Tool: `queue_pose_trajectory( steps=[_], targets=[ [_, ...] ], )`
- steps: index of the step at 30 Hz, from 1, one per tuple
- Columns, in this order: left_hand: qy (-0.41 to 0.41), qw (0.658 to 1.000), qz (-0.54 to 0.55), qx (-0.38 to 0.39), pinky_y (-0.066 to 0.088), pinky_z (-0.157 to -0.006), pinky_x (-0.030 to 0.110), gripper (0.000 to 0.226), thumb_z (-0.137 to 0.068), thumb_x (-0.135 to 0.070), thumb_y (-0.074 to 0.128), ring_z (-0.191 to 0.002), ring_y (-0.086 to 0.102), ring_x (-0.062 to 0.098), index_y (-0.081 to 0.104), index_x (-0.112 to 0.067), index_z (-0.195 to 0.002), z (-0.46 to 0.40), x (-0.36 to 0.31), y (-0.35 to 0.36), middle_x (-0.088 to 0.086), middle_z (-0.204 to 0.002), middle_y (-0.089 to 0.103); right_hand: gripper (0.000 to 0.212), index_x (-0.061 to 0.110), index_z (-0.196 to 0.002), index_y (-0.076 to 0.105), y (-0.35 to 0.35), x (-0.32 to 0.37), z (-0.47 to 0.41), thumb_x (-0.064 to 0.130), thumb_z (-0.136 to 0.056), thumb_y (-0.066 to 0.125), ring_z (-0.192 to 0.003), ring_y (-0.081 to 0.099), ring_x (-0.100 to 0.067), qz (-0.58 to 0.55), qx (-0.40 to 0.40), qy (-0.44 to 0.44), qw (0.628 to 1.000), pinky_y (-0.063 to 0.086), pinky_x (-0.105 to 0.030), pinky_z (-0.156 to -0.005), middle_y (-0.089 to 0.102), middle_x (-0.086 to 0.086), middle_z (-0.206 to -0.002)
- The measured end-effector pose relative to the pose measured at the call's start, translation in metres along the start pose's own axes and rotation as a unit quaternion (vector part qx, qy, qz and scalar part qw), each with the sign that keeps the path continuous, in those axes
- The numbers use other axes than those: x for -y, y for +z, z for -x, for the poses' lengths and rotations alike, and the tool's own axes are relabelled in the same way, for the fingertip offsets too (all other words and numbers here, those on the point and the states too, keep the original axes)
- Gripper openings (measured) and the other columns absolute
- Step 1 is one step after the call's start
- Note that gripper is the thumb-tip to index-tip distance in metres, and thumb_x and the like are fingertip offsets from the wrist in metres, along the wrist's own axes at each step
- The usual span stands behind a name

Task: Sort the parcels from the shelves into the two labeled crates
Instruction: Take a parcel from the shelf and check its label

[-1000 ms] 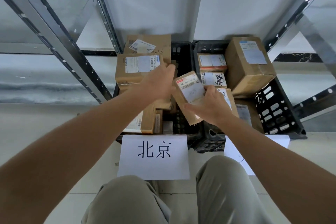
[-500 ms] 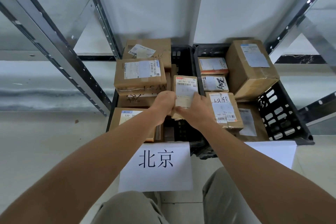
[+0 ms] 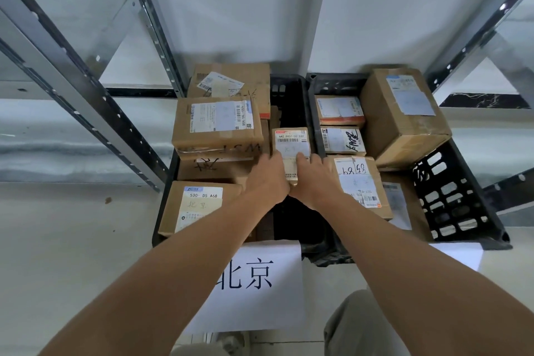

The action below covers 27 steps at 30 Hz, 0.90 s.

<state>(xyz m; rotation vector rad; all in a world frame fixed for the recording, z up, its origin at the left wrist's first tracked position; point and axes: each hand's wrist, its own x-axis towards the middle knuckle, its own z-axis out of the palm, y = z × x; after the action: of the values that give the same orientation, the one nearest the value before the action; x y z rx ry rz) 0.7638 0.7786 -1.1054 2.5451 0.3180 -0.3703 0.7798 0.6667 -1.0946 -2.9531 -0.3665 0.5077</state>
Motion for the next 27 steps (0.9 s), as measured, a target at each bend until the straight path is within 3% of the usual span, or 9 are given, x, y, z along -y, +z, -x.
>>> queue_pose_trajectory(
  steps=[2,4,10,14,16,19,21,25,27],
  targets=[
    [0.04,0.99,-0.132,-0.029,0.045,-0.095,0.036,0.042,-0.091,-0.016,0.064,-0.117,0.051,0.031,0.05,-0.015,-0.131,0.005,-0.005,0.0,0.01,-0.128,0.055,0.076,0.014,-0.15,0.027,0.001,0.0,-0.004,0.042,-0.09,0.064,-0.126,0.036,-0.035,0.004,-0.004,0.0,1.0,0.036,-0.04,-0.104,0.042,-0.015,-0.139],
    [0.071,0.978,-0.187,-0.062,0.046,-0.092,0.035,0.037,-0.095,-0.018,0.06,-0.116,0.052,0.029,0.05,-0.015,-0.13,0.007,-0.006,0.0,0.008,-0.128,0.057,0.076,0.014,-0.149,0.028,0.002,0.0,-0.01,0.04,-0.088,0.066,-0.126,0.037,-0.035,0.016,-0.009,-0.001,1.0,0.036,-0.041,-0.104,0.043,-0.014,-0.139],
    [0.059,0.987,-0.1,-0.112,0.054,-0.085,0.037,0.048,-0.096,-0.01,0.058,-0.113,0.059,0.024,0.042,-0.015,-0.141,-0.01,-0.004,0.01,0.005,-0.139,0.047,0.071,0.012,-0.149,0.028,-0.002,-0.002,-0.034,0.015,-0.088,0.064,-0.128,0.037,-0.035,0.064,-0.042,-0.01,0.997,0.036,-0.043,-0.104,0.043,-0.015,-0.141],
    [0.028,0.986,-0.111,-0.125,0.041,-0.106,0.039,0.067,-0.098,-0.013,0.057,-0.138,0.04,0.027,0.024,-0.016,-0.155,-0.025,-0.007,0.02,0.007,-0.162,0.024,0.059,0.011,-0.143,0.037,0.0,-0.004,-0.056,0.017,-0.091,0.062,-0.126,0.038,-0.033,0.08,-0.071,-0.007,0.994,0.035,-0.043,-0.102,0.045,-0.012,-0.14],
    [0.006,0.984,-0.123,-0.131,0.039,-0.108,0.041,0.065,-0.101,-0.015,0.053,-0.139,0.039,0.029,0.02,-0.016,-0.156,-0.033,-0.012,0.022,0.008,-0.165,0.018,0.053,0.012,-0.142,0.038,0.003,-0.005,-0.062,0.02,-0.094,0.059,-0.128,0.038,-0.033,0.087,-0.087,-0.008,0.992,0.035,-0.043,-0.102,0.044,-0.012,-0.141],
    [-0.025,0.986,-0.121,-0.114,0.049,-0.083,0.038,0.061,-0.103,-0.013,0.044,-0.121,0.058,0.029,0.015,-0.011,-0.157,-0.048,-0.019,0.023,0.012,-0.167,0.008,0.049,0.011,-0.143,0.037,0.006,-0.007,-0.072,0.022,-0.098,0.053,-0.129,0.037,-0.032,0.111,-0.121,-0.019,0.986,0.034,-0.041,-0.1,0.041,-0.012,-0.143],
    [-0.025,0.983,-0.146,-0.112,0.045,-0.066,0.035,0.064,-0.103,-0.012,0.044,-0.105,0.067,0.029,0.011,-0.008,-0.158,-0.057,-0.022,0.02,0.014,-0.167,0.004,0.049,0.011,-0.143,0.037,0.007,-0.008,-0.08,0.025,-0.099,0.052,-0.126,0.039,-0.031,0.131,-0.138,-0.026,0.981,0.035,-0.04,-0.097,0.041,-0.012,-0.142],
    [-0.015,0.972,-0.194,-0.134,0.041,-0.06,0.034,0.062,-0.102,-0.012,0.046,-0.094,0.07,0.025,0.016,-0.004,-0.156,-0.069,-0.023,0.021,0.014,-0.167,0.008,0.046,0.01,-0.14,0.042,0.005,-0.014,-0.095,0.026,-0.098,0.052,-0.121,0.042,-0.028,0.201,-0.15,-0.071,0.965,0.035,-0.039,-0.093,0.046,-0.01,-0.138],
    [-0.018,0.97,-0.2,-0.138,0.041,-0.06,0.033,0.052,-0.101,-0.009,0.045,-0.092,0.07,0.024,0.028,-0.003,-0.15,-0.073,-0.026,0.023,0.012,-0.163,0.021,0.041,0.015,-0.134,0.047,0.005,-0.017,-0.102,0.026,-0.095,0.056,-0.118,0.04,-0.026,0.226,-0.139,-0.091,0.96,0.034,-0.039,-0.093,0.05,-0.005,-0.133]
  ],
)
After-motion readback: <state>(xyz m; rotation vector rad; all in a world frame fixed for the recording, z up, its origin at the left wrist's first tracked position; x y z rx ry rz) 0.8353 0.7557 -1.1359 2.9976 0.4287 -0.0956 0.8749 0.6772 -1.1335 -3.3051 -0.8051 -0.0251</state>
